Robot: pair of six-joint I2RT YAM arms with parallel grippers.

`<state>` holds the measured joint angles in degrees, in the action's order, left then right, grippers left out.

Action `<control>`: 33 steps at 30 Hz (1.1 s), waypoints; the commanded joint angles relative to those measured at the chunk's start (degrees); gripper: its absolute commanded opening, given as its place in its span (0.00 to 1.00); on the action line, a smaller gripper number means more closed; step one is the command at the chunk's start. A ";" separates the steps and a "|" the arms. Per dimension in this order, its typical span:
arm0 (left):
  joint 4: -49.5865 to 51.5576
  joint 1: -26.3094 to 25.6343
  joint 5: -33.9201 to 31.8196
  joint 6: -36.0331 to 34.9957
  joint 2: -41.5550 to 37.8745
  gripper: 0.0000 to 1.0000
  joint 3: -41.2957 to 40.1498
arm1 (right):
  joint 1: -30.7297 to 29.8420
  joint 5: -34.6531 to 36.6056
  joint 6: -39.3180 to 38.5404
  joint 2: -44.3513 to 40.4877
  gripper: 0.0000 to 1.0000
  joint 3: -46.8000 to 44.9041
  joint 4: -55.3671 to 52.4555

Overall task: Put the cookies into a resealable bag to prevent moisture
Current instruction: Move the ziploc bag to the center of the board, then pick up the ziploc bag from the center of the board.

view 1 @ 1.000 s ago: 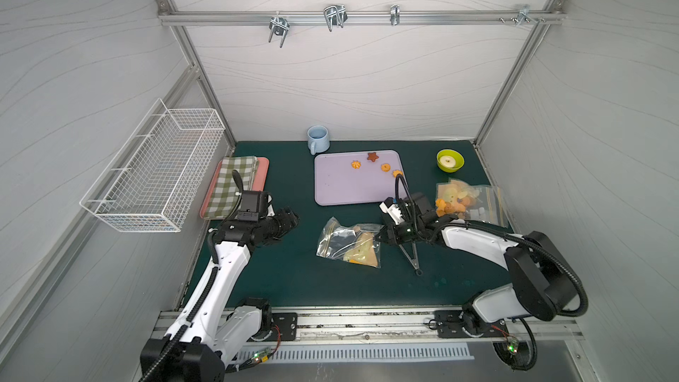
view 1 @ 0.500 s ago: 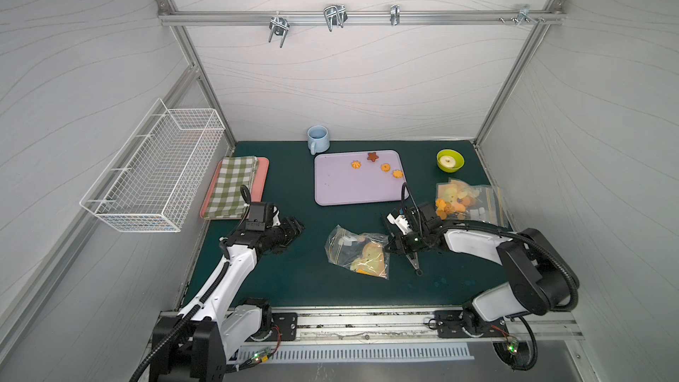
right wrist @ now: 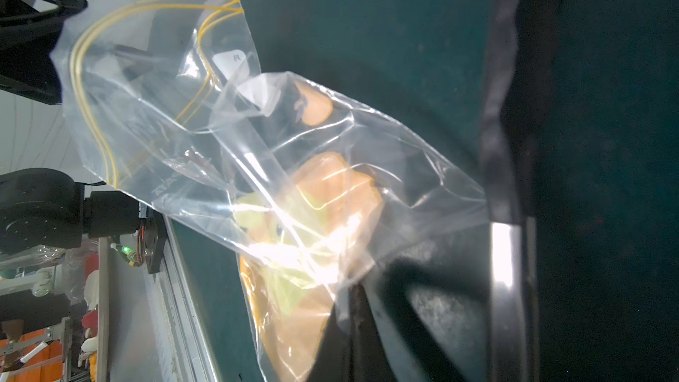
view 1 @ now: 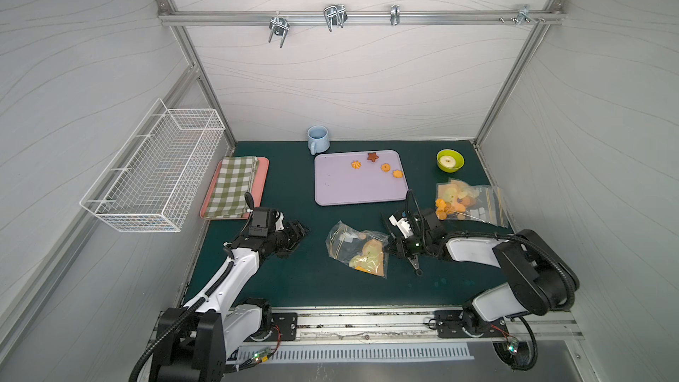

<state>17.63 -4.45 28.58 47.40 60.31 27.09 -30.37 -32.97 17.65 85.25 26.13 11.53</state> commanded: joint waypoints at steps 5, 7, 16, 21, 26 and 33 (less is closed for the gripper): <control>-9.05 -1.01 5.31 2.69 4.69 0.73 -0.88 | 0.23 -0.71 -0.29 1.21 0.00 -1.16 3.85; -10.94 -2.08 5.83 3.10 6.47 0.72 -0.82 | 0.22 -1.02 -0.42 1.55 0.00 -1.17 4.18; -19.99 -5.95 5.78 5.31 14.65 0.71 -0.74 | -0.04 -2.38 -0.24 3.76 0.00 -0.83 5.61; -24.89 -8.22 7.58 5.43 20.11 0.68 0.97 | -0.18 -2.45 -0.51 4.57 0.00 -0.47 5.52; -31.40 -10.48 10.83 4.81 24.93 0.63 1.40 | -0.19 -2.37 -0.57 5.46 0.00 0.12 5.40; -35.21 -11.99 12.01 4.68 29.03 0.53 1.30 | -0.20 -2.45 -0.66 6.36 0.00 0.63 5.43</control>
<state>-14.13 -15.90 39.31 51.79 87.70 27.22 -30.41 -35.18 17.61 90.28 26.09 17.12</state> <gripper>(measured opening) 0.545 0.050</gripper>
